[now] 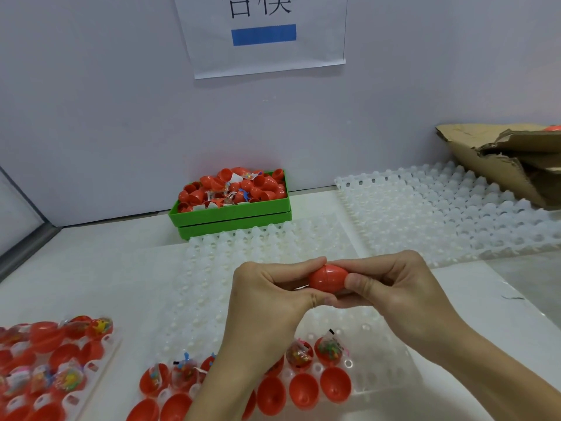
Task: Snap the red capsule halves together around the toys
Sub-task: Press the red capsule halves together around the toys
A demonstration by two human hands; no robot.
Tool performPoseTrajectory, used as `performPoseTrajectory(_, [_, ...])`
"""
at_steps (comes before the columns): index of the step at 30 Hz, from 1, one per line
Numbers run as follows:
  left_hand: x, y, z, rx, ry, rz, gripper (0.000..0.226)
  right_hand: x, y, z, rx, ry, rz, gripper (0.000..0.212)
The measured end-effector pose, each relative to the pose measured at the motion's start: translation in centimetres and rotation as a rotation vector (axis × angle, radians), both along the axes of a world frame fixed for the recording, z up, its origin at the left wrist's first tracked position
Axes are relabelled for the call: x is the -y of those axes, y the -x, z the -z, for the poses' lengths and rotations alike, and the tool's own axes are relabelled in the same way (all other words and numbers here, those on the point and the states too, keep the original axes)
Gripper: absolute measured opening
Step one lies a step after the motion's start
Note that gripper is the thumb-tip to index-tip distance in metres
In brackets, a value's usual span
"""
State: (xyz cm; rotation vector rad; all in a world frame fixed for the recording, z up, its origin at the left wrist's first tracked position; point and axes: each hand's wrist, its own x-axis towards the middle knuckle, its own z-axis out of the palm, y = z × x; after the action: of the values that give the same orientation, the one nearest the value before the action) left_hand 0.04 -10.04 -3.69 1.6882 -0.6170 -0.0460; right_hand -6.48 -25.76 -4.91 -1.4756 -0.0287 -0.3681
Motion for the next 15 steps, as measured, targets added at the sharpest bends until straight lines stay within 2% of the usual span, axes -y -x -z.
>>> performPoseTrajectory(3, [0.2, 0.2, 0.1, 0.008, 0.011, -0.016, 0.050, -0.2, 0.0, 0.2, 0.001, 0.020, 0.034, 0.040])
performPoseTrajectory(7, [0.1, 0.1, 0.3, 0.023, 0.024, 0.021, 0.049, 0.2, 0.1, 0.0, -0.018, -0.053, -0.018, 0.022])
performPoseTrajectory(10, [0.3, 0.0, 0.3, 0.046, 0.040, 0.077, 0.048, 1.1, 0.0, -0.1, -0.097, -0.202, -0.153, 0.019])
performPoseTrajectory(12, [0.3, -0.1, 0.3, 0.010, 0.092, 0.127, 0.043, 1.4, -0.1, 0.0, -0.158, -0.322, -0.243, 0.029])
performPoseTrajectory(15, [0.4, -0.2, 0.6, -0.062, 0.122, 0.214, 0.038, 1.4, 0.0, 0.1, -0.201, -0.452, -0.417, 0.056])
